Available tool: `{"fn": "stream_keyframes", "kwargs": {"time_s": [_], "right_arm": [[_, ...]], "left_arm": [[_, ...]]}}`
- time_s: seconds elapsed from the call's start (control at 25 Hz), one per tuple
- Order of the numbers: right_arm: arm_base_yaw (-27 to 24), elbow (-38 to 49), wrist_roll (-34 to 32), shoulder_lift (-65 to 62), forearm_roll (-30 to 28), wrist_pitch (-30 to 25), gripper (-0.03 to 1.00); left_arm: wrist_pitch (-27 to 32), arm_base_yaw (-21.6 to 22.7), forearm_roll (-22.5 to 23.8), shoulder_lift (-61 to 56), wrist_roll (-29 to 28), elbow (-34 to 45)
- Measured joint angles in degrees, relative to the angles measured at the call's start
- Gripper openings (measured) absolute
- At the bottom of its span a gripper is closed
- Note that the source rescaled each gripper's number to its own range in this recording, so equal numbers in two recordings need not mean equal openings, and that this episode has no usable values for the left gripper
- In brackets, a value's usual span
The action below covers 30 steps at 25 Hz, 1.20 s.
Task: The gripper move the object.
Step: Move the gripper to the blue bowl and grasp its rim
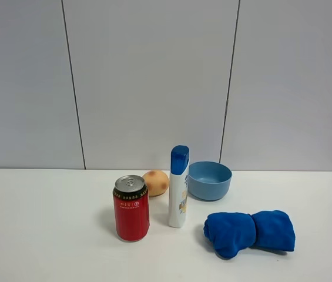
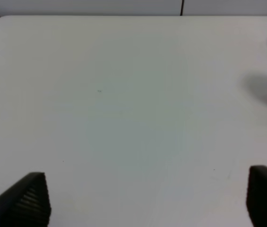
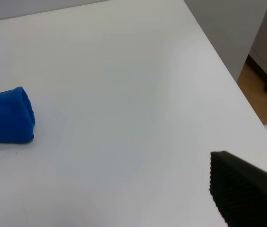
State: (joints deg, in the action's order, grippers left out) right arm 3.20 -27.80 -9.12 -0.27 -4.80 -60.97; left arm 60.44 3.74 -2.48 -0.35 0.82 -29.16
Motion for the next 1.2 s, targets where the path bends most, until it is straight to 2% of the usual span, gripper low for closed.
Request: {"fn": "stream_keyframes", "kwargs": {"time_s": [1.2], "right_arm": [[0.0, 0.0, 0.0, 0.0, 0.0, 0.0, 1.0]], "left_arm": [[0.0, 0.0, 0.1, 0.0, 0.0, 0.0]]}}
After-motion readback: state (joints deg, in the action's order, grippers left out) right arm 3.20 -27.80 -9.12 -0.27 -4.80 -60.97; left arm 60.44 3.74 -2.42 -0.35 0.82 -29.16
